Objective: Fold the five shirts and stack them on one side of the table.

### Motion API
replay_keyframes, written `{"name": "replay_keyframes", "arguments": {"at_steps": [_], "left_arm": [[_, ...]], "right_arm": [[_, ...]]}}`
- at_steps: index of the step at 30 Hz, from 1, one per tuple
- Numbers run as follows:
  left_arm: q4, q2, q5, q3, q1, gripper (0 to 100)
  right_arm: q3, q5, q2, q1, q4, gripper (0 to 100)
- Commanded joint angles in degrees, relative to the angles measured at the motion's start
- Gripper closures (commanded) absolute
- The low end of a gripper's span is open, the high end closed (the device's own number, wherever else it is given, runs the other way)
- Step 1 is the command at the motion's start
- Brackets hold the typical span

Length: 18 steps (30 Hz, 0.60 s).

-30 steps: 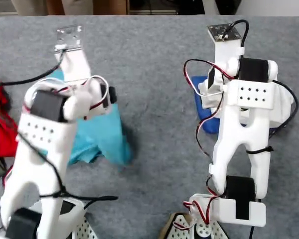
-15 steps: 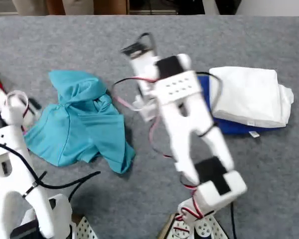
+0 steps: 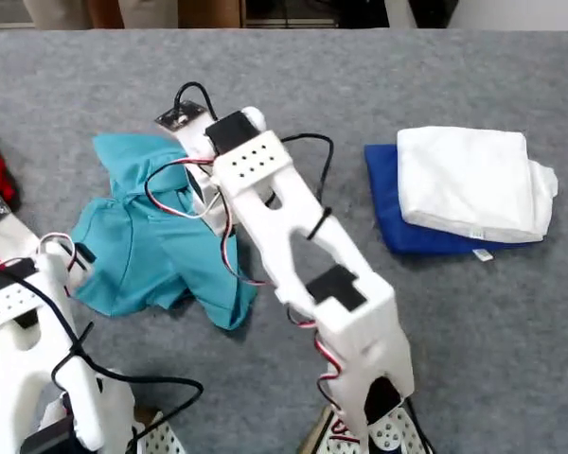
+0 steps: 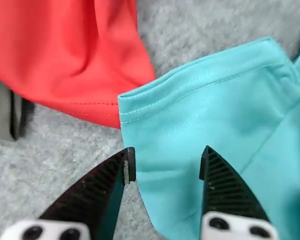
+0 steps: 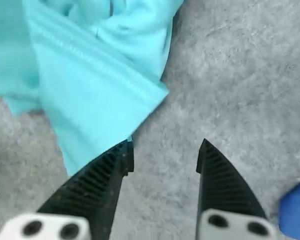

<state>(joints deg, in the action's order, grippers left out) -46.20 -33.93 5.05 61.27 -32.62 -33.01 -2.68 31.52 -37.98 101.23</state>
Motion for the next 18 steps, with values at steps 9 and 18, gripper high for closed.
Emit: {"name": "replay_keyframes", "arguments": {"at_steps": [9,18], "left_arm": [[4.6,-1.3,-0.1,2.9,-0.4,79],[4.8,-1.3,-0.1,2.9,-0.3,79]], "right_arm": [[-13.4,-2.5,13.0,-0.9,0.9,78.9],[-18.2,-2.5,18.2,-0.9,0.9,79.0]]}}
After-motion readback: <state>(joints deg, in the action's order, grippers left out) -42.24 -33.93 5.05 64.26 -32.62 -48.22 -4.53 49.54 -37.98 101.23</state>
